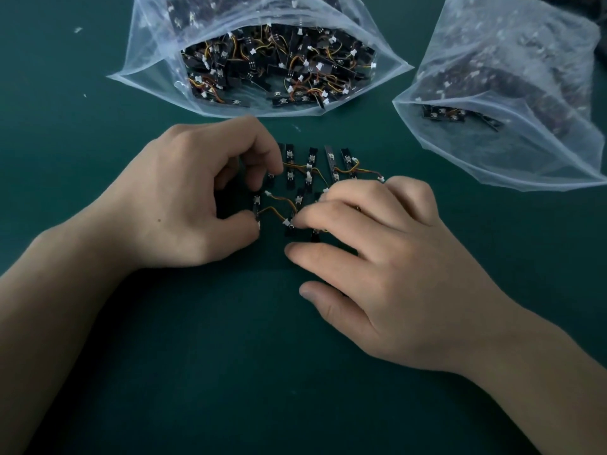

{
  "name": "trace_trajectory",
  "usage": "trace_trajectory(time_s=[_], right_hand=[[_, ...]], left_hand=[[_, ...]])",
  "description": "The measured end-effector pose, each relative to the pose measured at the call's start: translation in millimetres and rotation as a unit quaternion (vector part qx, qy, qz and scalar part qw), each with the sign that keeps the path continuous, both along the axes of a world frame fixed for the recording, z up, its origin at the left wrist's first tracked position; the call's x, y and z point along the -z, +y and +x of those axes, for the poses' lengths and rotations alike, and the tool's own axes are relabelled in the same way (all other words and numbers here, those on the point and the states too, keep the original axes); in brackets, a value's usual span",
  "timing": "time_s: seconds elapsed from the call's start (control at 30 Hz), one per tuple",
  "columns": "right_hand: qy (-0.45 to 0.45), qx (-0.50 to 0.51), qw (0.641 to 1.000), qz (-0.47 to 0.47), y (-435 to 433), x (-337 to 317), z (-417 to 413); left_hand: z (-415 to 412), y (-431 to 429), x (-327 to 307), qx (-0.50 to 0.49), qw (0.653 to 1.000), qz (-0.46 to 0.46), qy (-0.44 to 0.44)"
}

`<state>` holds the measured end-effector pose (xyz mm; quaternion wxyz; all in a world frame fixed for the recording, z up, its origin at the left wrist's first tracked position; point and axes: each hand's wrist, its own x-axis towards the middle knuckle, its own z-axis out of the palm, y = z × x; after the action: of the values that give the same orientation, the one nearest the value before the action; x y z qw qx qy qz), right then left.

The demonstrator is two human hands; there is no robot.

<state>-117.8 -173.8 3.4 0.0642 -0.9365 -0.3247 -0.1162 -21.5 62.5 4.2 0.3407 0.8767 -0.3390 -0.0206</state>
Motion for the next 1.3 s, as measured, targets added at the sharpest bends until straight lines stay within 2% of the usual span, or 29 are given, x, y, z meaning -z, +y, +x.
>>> trace_trajectory(time_s=[0.7, 0.8, 1.03, 1.17, 1.3], right_hand=[[0.015, -0.02, 0.999, -0.023, 1, -2, 1], [-0.002, -0.028, 0.999, 0.021, 0, -2, 1], [-0.049, 0.049, 0.969, 0.238, -18, 3, 13], [-0.065, 0.113, 0.959, 0.253, -45, 6, 29], [-0.007, 0.163, 0.953, 0.255, -57, 10, 36]], left_hand=[[0, -1, -1, 0.002, 1.0, 0.004, 0.013], [1, -1, -1, 0.002, 1.0, -0.001, 0.019], [0, 0, 0, 0.006, 0.999, -0.019, 0.03], [2, 0, 0, 0.011, 0.999, -0.036, 0.032], [3, 1, 3, -0.007, 0.998, -0.065, 0.017]])
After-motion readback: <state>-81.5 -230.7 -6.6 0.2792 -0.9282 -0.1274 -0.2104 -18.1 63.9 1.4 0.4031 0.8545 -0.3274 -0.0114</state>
